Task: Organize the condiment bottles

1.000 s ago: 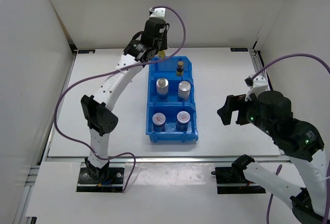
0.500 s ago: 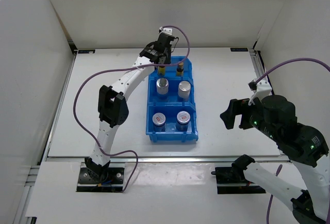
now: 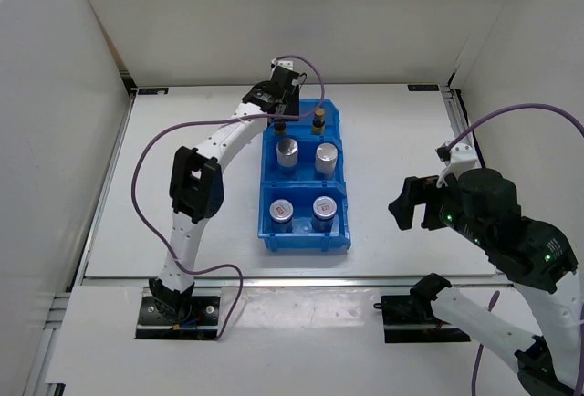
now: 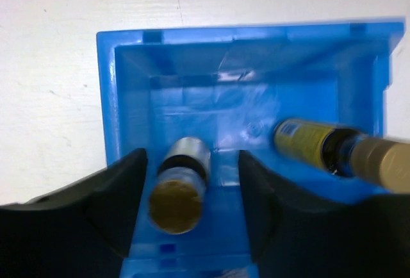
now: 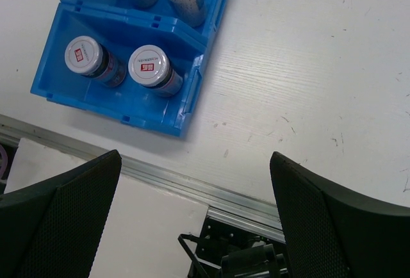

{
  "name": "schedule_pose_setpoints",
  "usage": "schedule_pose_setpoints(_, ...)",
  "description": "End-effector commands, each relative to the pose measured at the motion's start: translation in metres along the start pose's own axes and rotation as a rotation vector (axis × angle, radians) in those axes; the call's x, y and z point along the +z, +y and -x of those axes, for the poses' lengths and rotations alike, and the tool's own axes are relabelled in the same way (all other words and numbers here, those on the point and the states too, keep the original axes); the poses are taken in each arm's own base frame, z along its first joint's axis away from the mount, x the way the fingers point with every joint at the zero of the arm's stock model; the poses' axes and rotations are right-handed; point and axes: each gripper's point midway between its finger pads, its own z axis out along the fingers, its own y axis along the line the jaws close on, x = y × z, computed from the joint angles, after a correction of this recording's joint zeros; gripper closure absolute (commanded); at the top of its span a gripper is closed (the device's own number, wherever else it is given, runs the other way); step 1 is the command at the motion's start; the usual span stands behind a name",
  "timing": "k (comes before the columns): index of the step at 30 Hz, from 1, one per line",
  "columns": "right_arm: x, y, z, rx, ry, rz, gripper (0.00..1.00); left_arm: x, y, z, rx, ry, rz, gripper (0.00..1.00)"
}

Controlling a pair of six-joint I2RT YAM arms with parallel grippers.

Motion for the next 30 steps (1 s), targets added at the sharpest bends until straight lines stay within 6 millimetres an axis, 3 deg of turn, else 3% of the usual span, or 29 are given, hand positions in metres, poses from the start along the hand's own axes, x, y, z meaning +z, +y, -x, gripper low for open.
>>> schedule_pose_setpoints(1,-0.002,-0.001,0.001,0.016,-0.013,-0.006,0.0,-0.022,0.001,0.034,-0.063,-0.083,-0.052,0.27)
schedule_pose_setpoints(4,-0.001,-0.002,0.001,0.027,-0.016,-0.015,0.0,-0.032,0.001,0.043,-0.07,-0.104,-0.06,0.03)
schedule_pose_setpoints(6,-0.001,-0.004,0.002,0.027,-0.02,-0.025,0.0,-0.036,0.002,0.047,-0.064,-0.112,-0.062,0.0)
schedule_pose_setpoints(9,0.001,-0.009,0.001,0.036,-0.02,-0.054,0.0,-0.054,0.008,0.069,-0.062,-0.163,-0.069,0.0)
schedule_pose_setpoints(11,0.003,-0.012,0.002,0.056,-0.019,-0.081,0.0,-0.083,0.014,0.093,-0.073,-0.229,-0.074,0.0)
schedule_pose_setpoints(14,0.013,-0.024,0.005,0.068,-0.01,-0.172,0.0,-0.147,0.03,0.132,-0.109,-0.35,-0.075,0.0)
schedule_pose_setpoints(15,0.016,-0.026,0.006,0.079,-0.007,-0.195,0.0,-0.158,0.037,0.129,-0.1,-0.348,-0.064,0.0)
schedule_pose_setpoints(16,0.022,-0.028,0.005,0.071,0.013,-0.221,0.0,-0.199,0.049,0.141,-0.116,-0.411,-0.07,0.0)
schedule_pose_setpoints(17,0.024,-0.031,0.006,0.066,0.023,-0.241,0.0,-0.215,0.056,0.139,-0.121,-0.424,-0.074,0.0)
schedule_pose_setpoints(18,0.026,-0.031,0.008,0.073,0.024,-0.252,0.0,-0.21,0.065,0.113,-0.091,-0.375,-0.047,0.0)
schedule_pose_setpoints(19,0.028,-0.033,0.005,0.065,0.044,-0.269,0.0,-0.248,0.08,0.114,-0.114,-0.431,-0.048,0.0)
schedule_pose_setpoints(20,0.03,-0.033,0.005,0.063,0.054,-0.273,0.0,-0.255,0.089,0.102,-0.107,-0.43,-0.032,0.0)
schedule_pose_setpoints(21,0.034,-0.032,0.006,0.055,0.046,-0.269,0.0,-0.238,0.101,0.065,-0.07,-0.369,0.017,0.0)
schedule_pose_setpoints(22,0.035,-0.032,0.007,0.062,0.023,-0.26,0.0,-0.267,0.116,0.058,-0.078,-0.417,0.02,0.0)
schedule_pose_setpoints(23,0.04,-0.027,0.013,0.064,-0.014,-0.232,0.0,-0.269,0.125,0.042,-0.061,-0.413,0.037,0.0)
schedule_pose_setpoints(24,0.047,-0.025,0.007,0.064,-0.007,-0.216,0.0,-0.253,0.137,0.003,-0.004,-0.349,0.081,0.0)
schedule_pose_setpoints(25,0.049,-0.02,0.008,0.07,-0.018,-0.188,0.0,-0.255,0.146,-0.01,0.004,-0.345,0.092,0.0)
schedule_pose_setpoints(26,0.049,-0.016,0.01,0.076,-0.034,-0.162,0.0,-0.273,0.155,-0.017,-0.006,-0.388,0.083,0.0)
schedule_pose_setpoints(27,0.051,-0.01,0.017,0.084,-0.06,-0.133,0.0,-0.274,0.16,-0.031,-0.003,-0.381,0.085,0.0)
schedule_pose_setpoints(28,0.054,-0.008,0.016,0.084,-0.057,-0.123,0.0,-0.261,0.164,-0.065,0.038,-0.323,0.089,0.0)
schedule_pose_setpoints(30,0.057,-0.008,0.02,0.086,-0.068,-0.128,0.0,-0.277,0.17,-0.082,0.025,-0.37,0.056,0.0)
